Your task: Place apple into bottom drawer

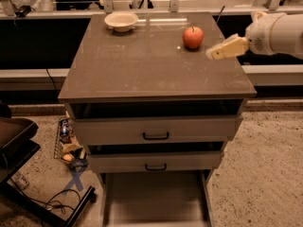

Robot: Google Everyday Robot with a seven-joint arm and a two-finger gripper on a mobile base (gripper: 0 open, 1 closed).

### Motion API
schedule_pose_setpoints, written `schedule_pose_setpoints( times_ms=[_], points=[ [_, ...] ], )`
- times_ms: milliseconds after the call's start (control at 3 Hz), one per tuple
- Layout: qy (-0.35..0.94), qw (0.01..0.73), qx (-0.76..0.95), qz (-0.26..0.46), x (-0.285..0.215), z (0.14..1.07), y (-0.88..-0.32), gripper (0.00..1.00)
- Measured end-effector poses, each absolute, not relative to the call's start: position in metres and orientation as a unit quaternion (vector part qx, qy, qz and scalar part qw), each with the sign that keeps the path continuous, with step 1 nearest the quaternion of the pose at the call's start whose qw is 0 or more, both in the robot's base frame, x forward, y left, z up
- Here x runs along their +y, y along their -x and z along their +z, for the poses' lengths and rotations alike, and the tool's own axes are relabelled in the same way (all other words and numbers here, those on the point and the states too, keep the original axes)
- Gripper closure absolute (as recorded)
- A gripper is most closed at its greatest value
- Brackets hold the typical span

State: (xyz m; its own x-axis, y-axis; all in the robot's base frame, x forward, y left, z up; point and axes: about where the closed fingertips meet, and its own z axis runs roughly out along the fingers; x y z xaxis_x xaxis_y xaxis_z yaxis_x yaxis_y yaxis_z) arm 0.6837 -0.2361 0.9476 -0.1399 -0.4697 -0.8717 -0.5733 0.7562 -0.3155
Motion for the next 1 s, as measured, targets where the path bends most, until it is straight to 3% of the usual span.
schedule_pose_setpoints(
  times_ms=[1000],
  points=[
    [0.285,0.582,0.752,0.118,-0.201,0.9,-0.826,0.0]
  ],
)
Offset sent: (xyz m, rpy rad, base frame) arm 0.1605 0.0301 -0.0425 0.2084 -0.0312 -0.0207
